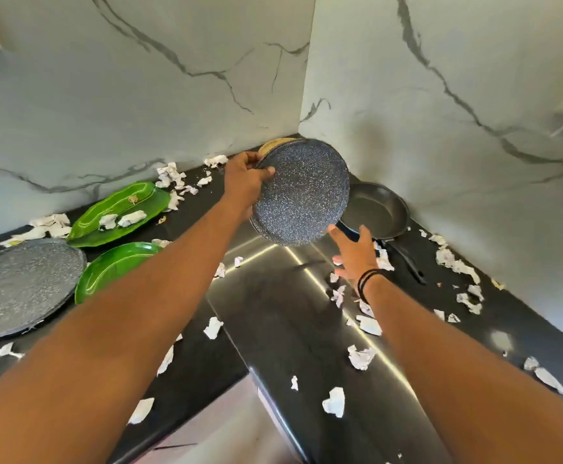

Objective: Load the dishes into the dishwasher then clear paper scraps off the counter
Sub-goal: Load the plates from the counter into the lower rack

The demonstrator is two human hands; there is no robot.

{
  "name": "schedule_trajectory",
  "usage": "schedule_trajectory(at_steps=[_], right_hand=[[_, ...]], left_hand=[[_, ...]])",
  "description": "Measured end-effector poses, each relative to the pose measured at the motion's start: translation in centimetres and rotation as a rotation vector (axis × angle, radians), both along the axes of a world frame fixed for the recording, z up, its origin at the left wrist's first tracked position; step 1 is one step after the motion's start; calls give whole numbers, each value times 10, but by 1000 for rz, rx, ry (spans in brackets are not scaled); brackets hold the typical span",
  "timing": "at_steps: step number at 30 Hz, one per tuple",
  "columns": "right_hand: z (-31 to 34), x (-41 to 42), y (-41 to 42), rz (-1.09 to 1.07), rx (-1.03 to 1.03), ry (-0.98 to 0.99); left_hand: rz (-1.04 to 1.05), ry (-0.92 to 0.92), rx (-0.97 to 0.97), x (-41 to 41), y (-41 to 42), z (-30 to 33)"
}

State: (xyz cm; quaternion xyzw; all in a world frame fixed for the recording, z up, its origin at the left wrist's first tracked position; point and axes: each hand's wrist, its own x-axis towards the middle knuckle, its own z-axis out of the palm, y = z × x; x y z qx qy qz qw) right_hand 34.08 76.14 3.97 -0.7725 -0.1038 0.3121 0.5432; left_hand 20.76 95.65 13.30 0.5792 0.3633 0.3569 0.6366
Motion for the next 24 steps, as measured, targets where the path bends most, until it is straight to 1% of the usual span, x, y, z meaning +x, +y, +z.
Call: schedule_trajectory(at_steps=[3, 6, 10, 13, 15, 17, 19, 21, 22, 24], right_hand=[[32, 18, -53, -143, 28, -70], [59, 31, -116, -263, -7, -164], [85, 33, -208, -393, -20, -201], [98, 10, -279, -525, 18, -134], [101, -11, -318, -568, 23, -90], [102, -32, -352, -608, 1, -89], [105, -58, -398, -672, -44, -147], [105, -80, -438, -761, -137, -282], [106, -92, -459, -832, -172, -330], [106, -119, -500, -993, -192, -354]], left_hand=[[-99, -7, -31, 31, -30, 16], [-233, -3, -86, 65, -73, 25], [-419, -12, -155, 99, -146, 26], [-566, 10, -214, 118, -213, 21], [-631, 22, -234, 125, -257, 15], [-688, 45, -245, 127, -300, 12], [-772, 62, -257, 123, -358, 13], [-842, 79, -238, 115, -408, 14], [-875, 79, -223, 110, -433, 14], [-934, 90, -215, 95, -480, 17]])
